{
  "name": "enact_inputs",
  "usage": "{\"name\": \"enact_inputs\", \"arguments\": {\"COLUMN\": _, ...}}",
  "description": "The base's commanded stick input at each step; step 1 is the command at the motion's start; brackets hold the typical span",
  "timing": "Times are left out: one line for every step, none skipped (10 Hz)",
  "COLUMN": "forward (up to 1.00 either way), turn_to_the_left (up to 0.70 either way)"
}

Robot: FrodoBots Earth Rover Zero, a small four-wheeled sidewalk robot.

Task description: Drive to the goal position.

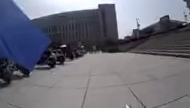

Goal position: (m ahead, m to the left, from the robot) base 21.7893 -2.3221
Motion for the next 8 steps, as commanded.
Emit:
{"name": "enact_inputs", "arguments": {"forward": 0.70, "turn_to_the_left": 0.01}}
{"name": "enact_inputs", "arguments": {"forward": 0.70, "turn_to_the_left": 0.01}}
{"name": "enact_inputs", "arguments": {"forward": 0.70, "turn_to_the_left": 0.07}}
{"name": "enact_inputs", "arguments": {"forward": 0.70, "turn_to_the_left": 0.14}}
{"name": "enact_inputs", "arguments": {"forward": 0.70, "turn_to_the_left": 0.35}}
{"name": "enact_inputs", "arguments": {"forward": 0.70, "turn_to_the_left": 0.31}}
{"name": "enact_inputs", "arguments": {"forward": 0.70, "turn_to_the_left": 0.27}}
{"name": "enact_inputs", "arguments": {"forward": 0.70, "turn_to_the_left": 0.19}}
